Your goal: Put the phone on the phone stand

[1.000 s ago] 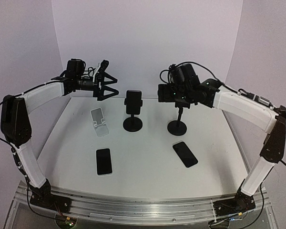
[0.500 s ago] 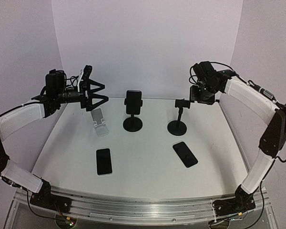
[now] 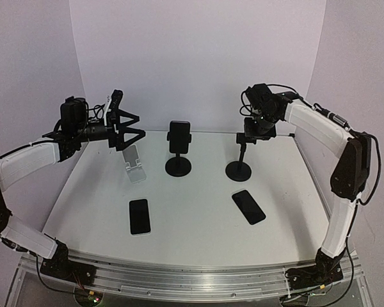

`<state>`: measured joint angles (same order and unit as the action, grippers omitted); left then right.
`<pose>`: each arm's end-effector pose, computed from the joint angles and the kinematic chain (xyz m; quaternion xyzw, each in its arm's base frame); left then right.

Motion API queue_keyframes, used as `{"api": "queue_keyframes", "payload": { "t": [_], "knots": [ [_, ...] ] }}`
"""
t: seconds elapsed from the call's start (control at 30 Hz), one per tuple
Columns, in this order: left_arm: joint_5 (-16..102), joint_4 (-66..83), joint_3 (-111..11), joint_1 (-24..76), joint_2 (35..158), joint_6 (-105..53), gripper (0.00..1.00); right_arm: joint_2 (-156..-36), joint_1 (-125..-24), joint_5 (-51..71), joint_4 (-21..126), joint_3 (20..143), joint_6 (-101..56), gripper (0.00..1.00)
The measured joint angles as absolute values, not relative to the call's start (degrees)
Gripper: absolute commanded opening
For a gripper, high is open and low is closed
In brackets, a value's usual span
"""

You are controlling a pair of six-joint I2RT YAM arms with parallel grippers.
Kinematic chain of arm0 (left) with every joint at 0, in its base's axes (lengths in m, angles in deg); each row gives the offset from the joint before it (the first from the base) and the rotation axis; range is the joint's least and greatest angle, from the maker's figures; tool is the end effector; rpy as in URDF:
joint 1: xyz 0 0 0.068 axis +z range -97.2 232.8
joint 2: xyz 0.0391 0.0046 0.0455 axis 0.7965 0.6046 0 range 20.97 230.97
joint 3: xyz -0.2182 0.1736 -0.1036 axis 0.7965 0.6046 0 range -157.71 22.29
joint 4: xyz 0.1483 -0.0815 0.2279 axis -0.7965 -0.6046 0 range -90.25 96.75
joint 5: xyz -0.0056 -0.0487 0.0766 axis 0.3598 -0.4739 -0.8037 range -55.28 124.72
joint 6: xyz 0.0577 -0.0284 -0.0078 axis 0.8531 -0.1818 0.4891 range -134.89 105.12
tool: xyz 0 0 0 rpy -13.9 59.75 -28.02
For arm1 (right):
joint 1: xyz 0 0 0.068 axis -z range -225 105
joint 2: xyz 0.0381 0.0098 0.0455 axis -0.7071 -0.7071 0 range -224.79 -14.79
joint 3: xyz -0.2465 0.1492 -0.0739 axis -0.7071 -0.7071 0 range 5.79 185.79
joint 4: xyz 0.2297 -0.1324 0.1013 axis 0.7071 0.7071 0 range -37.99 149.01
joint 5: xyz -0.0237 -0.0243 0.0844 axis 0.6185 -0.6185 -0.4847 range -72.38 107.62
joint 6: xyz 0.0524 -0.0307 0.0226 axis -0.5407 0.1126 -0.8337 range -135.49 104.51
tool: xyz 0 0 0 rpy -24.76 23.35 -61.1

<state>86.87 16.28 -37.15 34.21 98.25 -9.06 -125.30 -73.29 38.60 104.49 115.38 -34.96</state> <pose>0.3042 -0.1444 0.3554 0.4247 0.6033 -0.3957 0.5468 0.4167 0.2036 0.3429 -0.0148 0.9352 -0.0331 0.3523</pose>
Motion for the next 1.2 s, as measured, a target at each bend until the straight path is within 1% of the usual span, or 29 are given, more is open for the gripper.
{"api": "queue_keyframes", "payload": {
  "t": [0.07, 0.13, 0.3, 0.33, 0.63, 0.77, 1.07, 1.2],
  "knots": [
    [86.85, 16.71, -37.15, 34.21, 98.25, -9.21, 0.95, -125.41, -73.27, 38.49, 104.72, 115.41, -34.27, 0.20],
    [86.82, 17.14, -37.15, 34.21, 98.25, -9.30, 0.95, -125.48, -73.29, 38.32, 104.85, 115.41, -33.74, 0.18],
    [86.75, 17.35, -37.15, 34.21, 98.25, -9.39, 0.95, -125.48, -73.27, 38.10, 105.23, 115.40, -32.78, 0.02],
    [86.75, 17.37, -37.15, 34.21, 98.25, -9.39, 0.95, -125.48, -73.27, 38.07, 105.26, 115.39, -32.58, 0.00],
    [86.77, 17.38, -37.15, 34.21, 98.25, -9.39, 0.95, -125.44, -73.01, 35.00, 104.74, 115.39, -31.59, 0.00],
    [86.77, 17.36, -37.15, 34.21, 98.25, -9.37, 0.95, -124.44, -74.52, 33.01, 103.93, 114.11, -31.92, 0.00],
    [86.81, 17.86, -37.15, 34.21, 98.25, -9.39, 0.95, -121.82, -85.60, 32.17, 103.97, 110.71, -37.28, 0.00],
    [86.94, 17.90, -37.15, 34.21, 98.25, -9.38, 0.95, -121.79, -88.58, 32.27, 105.28, 110.81, -39.88, 0.00]
  ]
}}
